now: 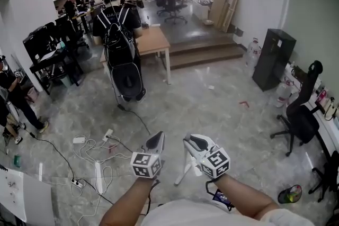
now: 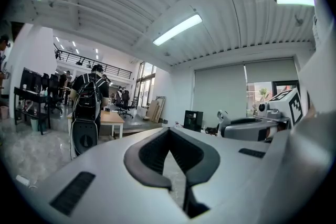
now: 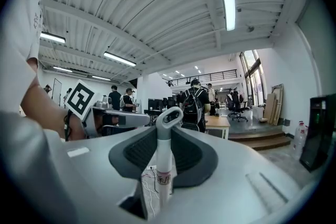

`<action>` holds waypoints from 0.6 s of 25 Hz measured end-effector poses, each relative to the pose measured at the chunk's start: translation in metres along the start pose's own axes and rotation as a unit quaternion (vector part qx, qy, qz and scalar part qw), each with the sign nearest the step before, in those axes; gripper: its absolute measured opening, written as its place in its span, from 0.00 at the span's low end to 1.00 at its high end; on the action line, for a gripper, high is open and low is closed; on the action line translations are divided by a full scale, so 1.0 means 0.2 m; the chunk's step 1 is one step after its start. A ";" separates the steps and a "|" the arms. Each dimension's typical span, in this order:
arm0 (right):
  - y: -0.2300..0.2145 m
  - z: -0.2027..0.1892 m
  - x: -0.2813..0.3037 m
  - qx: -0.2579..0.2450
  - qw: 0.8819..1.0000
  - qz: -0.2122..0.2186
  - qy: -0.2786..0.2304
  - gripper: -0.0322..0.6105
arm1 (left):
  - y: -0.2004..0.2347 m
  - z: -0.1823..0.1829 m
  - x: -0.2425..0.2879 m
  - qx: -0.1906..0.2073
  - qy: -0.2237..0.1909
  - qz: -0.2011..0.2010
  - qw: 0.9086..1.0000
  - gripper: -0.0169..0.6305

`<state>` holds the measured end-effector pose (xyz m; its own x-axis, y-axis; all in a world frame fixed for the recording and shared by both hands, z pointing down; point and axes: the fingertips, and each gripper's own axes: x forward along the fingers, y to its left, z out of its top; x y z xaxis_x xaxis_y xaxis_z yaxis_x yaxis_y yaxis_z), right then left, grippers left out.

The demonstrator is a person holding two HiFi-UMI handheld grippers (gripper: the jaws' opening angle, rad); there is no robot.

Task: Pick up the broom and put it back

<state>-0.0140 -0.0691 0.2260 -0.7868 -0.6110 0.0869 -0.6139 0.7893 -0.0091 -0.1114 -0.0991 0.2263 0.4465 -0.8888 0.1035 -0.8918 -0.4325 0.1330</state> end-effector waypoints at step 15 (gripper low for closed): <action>-0.31 -0.79 -0.68 0.010 0.982 -0.087 0.168 0.18 | -0.28 -0.58 0.25 -0.050 0.070 -0.053 0.995 0.03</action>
<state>0.1415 -0.0258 0.3721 -0.6074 -0.6789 0.4125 -0.7407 0.6717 0.0149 -0.0305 -0.1019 0.3393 0.5494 -0.8063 0.2192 -0.8308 -0.4991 0.2464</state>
